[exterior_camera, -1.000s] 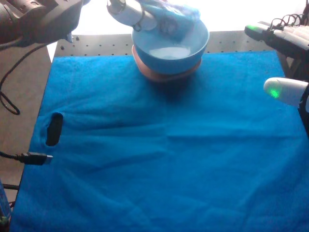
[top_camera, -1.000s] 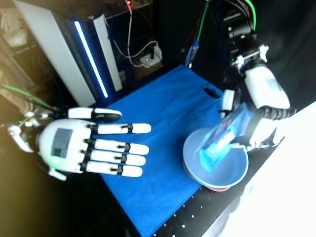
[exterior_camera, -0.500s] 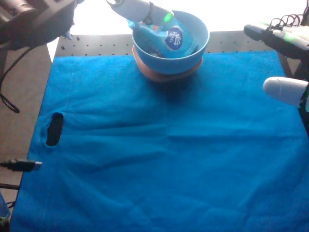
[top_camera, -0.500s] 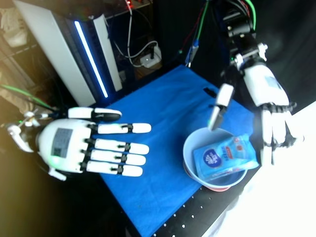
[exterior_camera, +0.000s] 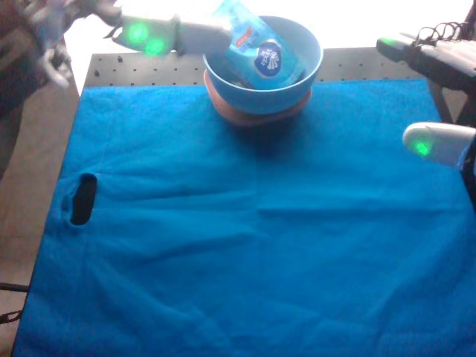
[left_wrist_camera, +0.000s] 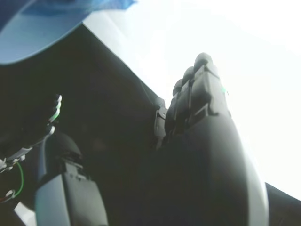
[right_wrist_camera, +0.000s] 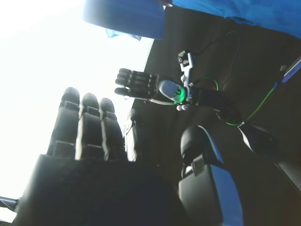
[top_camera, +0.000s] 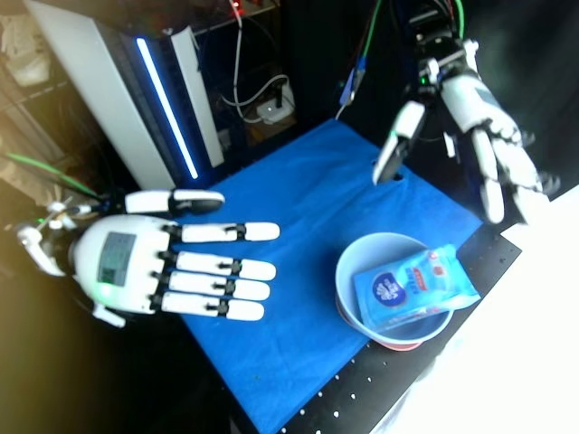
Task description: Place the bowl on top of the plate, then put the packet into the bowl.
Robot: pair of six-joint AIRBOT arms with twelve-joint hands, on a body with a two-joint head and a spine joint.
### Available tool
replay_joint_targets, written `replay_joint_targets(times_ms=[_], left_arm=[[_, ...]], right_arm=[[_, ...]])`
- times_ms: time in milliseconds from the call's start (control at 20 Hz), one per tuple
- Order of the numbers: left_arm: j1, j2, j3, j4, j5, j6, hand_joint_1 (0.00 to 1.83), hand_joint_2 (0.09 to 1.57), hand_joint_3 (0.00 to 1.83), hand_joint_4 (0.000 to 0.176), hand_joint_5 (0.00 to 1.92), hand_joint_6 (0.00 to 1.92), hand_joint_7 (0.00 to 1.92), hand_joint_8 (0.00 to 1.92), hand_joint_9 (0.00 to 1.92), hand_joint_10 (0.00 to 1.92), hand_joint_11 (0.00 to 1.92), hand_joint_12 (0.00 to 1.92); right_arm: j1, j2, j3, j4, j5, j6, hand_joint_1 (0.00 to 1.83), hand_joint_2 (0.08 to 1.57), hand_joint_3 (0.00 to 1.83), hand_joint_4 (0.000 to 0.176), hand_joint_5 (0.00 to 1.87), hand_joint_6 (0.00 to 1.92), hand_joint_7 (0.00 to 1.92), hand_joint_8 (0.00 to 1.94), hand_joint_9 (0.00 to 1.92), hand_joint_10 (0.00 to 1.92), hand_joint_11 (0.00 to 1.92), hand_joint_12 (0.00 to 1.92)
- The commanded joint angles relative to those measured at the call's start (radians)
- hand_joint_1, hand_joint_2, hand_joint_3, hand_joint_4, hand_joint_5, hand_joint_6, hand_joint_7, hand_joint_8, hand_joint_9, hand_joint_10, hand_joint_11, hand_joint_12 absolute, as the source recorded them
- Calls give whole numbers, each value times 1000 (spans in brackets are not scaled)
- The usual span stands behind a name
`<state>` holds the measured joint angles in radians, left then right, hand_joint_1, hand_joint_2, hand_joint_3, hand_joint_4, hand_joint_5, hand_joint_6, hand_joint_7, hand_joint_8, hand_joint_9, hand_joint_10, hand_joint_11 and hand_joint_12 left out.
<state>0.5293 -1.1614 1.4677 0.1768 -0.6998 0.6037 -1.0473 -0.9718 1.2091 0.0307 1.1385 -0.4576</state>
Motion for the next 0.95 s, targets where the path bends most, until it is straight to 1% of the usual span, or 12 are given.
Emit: replay_joint_targets(times_ms=[0, 50, 100, 150, 300, 450, 550, 600, 650, 700, 800, 900], left_arm=[[18, 24, -12, -49, -163, 14, 663, 858, 0, 123, 90, 15, 19, 5, 0, 0, 0, 0], [73, 73, -61, -98, -228, 40, 653, 845, 0, 171, 106, 16, 18, 4, 0, 0, 0, 0], [127, 115, -104, -134, -290, 49, 653, 845, 0, 171, 106, 16, 18, 4, 0, 0, 0, 0], [203, 162, -157, -180, -378, 55, 627, 853, 0, 151, 113, 16, 3, 0, 0, 0, 0, 0], [386, 231, -283, -269, -559, 92, 768, 806, 0, 109, 59, 0, 0, 0, 0, 0, 0, 0], [631, 269, -401, -405, -774, 102, 622, 827, 0, 122, 59, 1, 0, 0, 0, 0, 0, 0], [730, 269, -448, -469, -881, 102, 611, 856, 9, 90, 54, 3, 0, 0, 0, 0, 0, 0], [760, 267, -463, -488, -913, 102, 592, 859, 9, 94, 62, 6, 0, 0, 0, 0, 0, 0], [804, 258, -487, -513, -954, 102, 580, 857, 7, 120, 45, 0, 0, 0, 0, 0, 0, 0], [814, 255, -494, -518, -964, 101, 579, 858, 7, 126, 41, 0, 0, 0, 0, 0, 0, 0], [853, 240, -521, -539, -1009, 101, 620, 863, 8, 118, 47, 3, 0, 0, 0, 0, 0, 0], [889, 228, -545, -563, -1031, 91, 593, 871, 10, 124, 50, 3, 0, 0, 0, 0, 0, 0]], right_arm=[[7, 13, -6, 26, 126, 5, 132, 1118, 0, 176, 33, 6, 0, 0, 0, 0, 0, 0], [6, 29, -17, 26, 156, 5, 210, 1146, 0, 149, 0, 0, 0, 0, 0, 0, 0, 0], [3, 40, -32, 26, 168, 4, 210, 1146, 0, 149, 0, 0, 0, 0, 0, 0, 0, 0], [-21, 50, -46, 39, 204, 4, 313, 1119, 0, 171, 0, 0, 0, 0, 0, 0, 0, 0], [-178, 99, -117, 161, 386, 4, 376, 1036, 0, 176, 0, 0, 0, 0, 0, 0, 0, 0], [-316, 139, -193, 248, 530, 4, 376, 1025, 0, 176, 0, 0, 0, 0, 0, 0, 0, 0], [-360, 146, -235, 270, 573, -7, 395, 1018, 0, 176, 0, 0, 0, 0, 0, 0, 0, 0], [-383, 146, -255, 281, 591, -20, 374, 1024, 0, 176, 0, 0, 0, 0, 0, 0, 0, 0], [-441, 146, -288, 321, 623, -27, 375, 1025, 0, 176, 0, 0, 0, 0, 0, 0, 0, 0], [-453, 146, -297, 337, 623, -27, 349, 1035, 3, 176, 0, 0, 0, 0, 0, 0, 0, 0], [-490, 144, -316, 355, 623, -27, 315, 1034, 1, 176, 0, 0, 0, 0, 0, 0, 0, 0], [-502, 141, -323, 357, 623, -27, 308, 1043, 5, 176, 0, 0, 0, 0, 0, 0, 0, 0]])
